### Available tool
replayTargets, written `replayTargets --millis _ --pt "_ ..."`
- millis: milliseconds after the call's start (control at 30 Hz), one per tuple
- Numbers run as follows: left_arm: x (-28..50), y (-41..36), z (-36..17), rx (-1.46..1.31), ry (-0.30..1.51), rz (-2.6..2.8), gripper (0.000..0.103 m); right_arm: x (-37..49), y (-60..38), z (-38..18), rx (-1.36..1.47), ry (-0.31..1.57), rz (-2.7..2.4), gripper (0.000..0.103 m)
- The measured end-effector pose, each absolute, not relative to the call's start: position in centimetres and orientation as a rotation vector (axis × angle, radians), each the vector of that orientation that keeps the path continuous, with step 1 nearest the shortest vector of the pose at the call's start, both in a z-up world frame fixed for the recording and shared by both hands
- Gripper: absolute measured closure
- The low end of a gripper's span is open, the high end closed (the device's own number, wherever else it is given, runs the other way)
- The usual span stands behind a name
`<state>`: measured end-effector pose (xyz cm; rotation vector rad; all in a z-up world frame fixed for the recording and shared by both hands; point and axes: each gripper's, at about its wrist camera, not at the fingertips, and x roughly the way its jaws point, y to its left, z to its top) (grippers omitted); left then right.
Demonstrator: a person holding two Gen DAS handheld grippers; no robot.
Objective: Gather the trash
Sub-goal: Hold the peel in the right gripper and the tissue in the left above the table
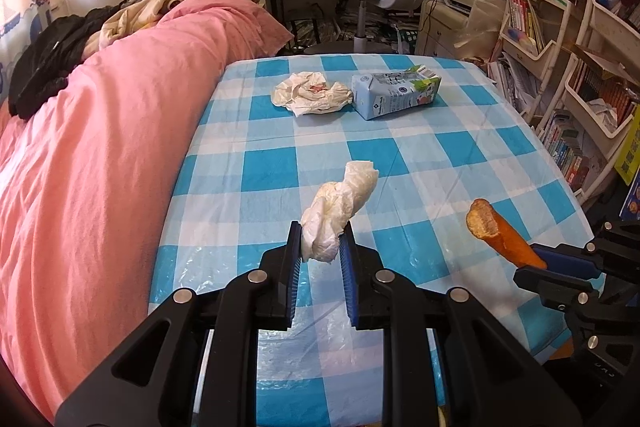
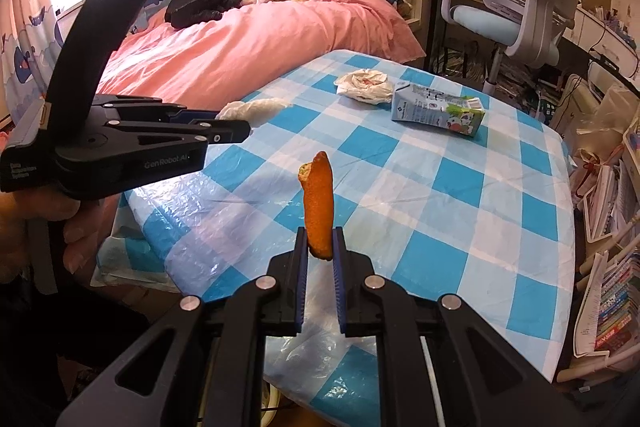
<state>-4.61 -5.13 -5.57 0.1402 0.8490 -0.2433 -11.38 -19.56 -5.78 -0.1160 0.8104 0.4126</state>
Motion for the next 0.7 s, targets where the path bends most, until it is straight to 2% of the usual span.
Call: replayTargets --millis 700 --pt "-4.6 -4.8 -5.3 0.113 0.838 -0.229 0.086 -11.9 -18.4 -5.8 -0.142 0.796 0.468 0.090"
